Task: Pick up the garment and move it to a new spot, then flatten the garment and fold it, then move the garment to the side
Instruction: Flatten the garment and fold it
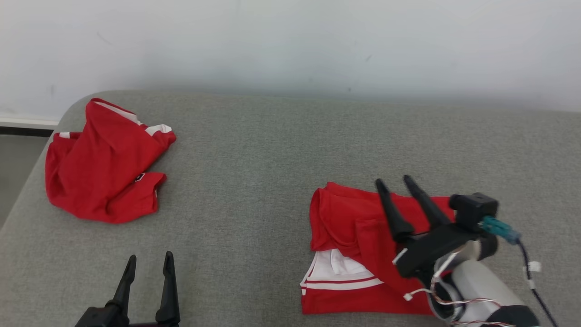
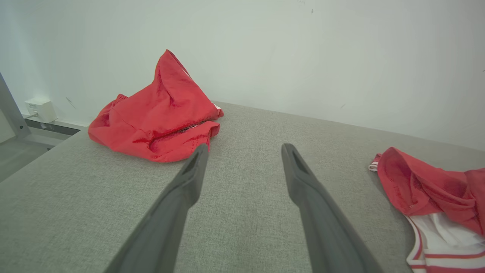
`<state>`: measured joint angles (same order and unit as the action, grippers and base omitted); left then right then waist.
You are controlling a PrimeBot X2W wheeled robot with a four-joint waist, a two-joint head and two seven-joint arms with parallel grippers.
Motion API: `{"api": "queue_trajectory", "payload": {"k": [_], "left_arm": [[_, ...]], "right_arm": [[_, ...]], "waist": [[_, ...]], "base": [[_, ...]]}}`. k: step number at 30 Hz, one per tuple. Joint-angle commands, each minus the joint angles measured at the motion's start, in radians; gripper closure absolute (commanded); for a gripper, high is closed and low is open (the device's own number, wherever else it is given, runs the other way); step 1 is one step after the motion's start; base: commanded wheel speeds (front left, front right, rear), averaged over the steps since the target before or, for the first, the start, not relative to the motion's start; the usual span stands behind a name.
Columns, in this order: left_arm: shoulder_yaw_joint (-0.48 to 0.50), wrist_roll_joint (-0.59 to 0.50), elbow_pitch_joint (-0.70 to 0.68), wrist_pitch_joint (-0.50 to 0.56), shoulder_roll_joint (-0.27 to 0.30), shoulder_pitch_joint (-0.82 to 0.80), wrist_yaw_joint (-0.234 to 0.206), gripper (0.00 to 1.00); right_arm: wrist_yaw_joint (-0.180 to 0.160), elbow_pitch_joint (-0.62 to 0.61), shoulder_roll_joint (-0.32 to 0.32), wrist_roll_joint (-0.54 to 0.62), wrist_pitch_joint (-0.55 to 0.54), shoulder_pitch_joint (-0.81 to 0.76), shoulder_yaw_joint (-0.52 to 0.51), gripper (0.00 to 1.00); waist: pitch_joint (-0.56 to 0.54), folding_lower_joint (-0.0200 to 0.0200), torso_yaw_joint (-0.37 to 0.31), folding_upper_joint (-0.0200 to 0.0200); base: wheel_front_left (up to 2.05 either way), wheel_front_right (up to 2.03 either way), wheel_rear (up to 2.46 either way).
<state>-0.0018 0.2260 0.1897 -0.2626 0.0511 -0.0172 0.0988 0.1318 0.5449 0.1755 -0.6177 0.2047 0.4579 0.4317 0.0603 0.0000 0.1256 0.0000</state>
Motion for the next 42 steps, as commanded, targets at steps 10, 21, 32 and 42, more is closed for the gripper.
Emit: {"api": "queue_trajectory", "payload": {"k": [10, 21, 32, 42], "left_arm": [[0.035, -0.018, -0.014, -0.003, -0.001, 0.016, 0.014, 0.0], [0.021, -0.017, -0.002, -0.003, -0.001, -0.006, 0.02, 0.0], [0.022, -0.013, 0.006, -0.003, -0.001, 0.003, 0.017, 0.0], [0.022, -0.006, 0.006, -0.003, -0.001, 0.015, 0.013, 0.0]], "right_arm": [[-0.002, -0.06, 0.142, -0.045, -0.015, -0.142, -0.078, 0.0], [-0.002, -0.047, 0.13, -0.077, -0.089, -0.132, -0.019, 0.0], [-0.002, 0.037, 0.119, -0.155, -0.079, -0.085, 0.089, 1.0], [-0.002, -0.096, 0.158, -0.172, 0.009, -0.129, 0.22, 1.0]], "waist": [[-0.013, 0.0, -0.038, 0.0], [-0.001, 0.0, 0.001, 0.0], [-0.003, 0.0, 0.034, 0.0], [-0.012, 0.0, 0.023, 0.0]], "base": [[0.0, 0.0, 0.0], [0.0, 0.0, 0.0], [0.0, 0.0, 0.0], [0.0, 0.0, 0.0]]}}
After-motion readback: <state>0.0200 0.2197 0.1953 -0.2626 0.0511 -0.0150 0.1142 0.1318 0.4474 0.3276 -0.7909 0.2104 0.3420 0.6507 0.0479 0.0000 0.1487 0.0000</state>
